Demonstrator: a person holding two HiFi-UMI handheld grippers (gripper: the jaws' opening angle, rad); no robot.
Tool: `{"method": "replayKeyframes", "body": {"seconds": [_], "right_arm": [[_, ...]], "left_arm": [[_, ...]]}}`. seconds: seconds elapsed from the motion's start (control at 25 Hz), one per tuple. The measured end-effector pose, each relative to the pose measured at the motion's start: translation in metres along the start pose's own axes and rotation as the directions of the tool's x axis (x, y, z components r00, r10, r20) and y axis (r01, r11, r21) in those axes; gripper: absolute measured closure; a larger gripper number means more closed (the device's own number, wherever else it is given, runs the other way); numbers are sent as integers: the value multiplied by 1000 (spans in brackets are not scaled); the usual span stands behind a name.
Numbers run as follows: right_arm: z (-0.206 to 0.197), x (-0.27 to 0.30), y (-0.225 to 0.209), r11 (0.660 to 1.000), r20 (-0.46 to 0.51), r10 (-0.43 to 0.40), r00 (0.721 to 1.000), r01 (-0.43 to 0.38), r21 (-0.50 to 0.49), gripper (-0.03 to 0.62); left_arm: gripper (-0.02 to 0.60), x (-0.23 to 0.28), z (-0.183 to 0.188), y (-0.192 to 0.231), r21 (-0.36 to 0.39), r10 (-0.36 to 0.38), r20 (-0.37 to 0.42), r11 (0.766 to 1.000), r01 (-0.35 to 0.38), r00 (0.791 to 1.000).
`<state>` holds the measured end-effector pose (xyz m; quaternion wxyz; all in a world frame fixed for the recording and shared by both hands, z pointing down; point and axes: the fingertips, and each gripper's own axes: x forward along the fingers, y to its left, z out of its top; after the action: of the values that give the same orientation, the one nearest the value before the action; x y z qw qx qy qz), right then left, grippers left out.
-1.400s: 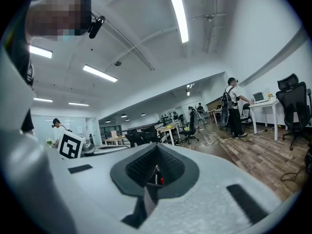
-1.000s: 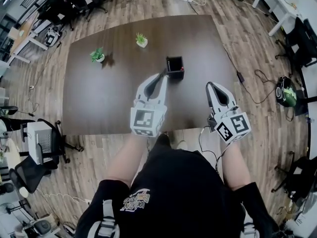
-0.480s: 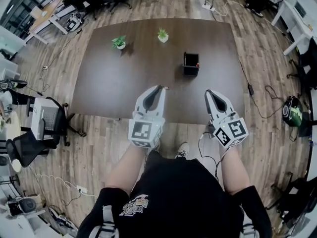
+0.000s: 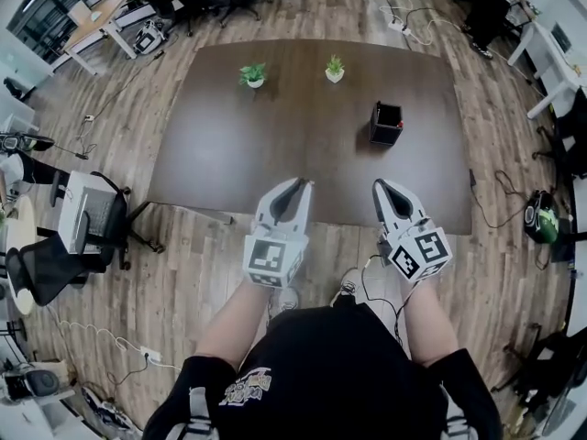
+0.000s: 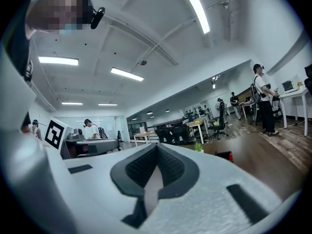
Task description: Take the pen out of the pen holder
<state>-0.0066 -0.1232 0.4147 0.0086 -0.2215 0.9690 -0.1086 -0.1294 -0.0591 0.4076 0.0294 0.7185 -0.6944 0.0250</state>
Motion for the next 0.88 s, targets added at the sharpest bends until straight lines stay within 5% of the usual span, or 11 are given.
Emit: {"method": "replayKeyframes", "body": {"seconds": [0.4,0.88], "right_arm": [[-18,-7,103,984,20,-175,984,175,-36,589],[-27,-91,119,919,26,-393,919,394,-29,589]], "left_arm": [[548,-72,-9,50,-16,-167,20,986,168,986],[548,-96,-12,-1,-45,-350,32,935,351,936]]}}
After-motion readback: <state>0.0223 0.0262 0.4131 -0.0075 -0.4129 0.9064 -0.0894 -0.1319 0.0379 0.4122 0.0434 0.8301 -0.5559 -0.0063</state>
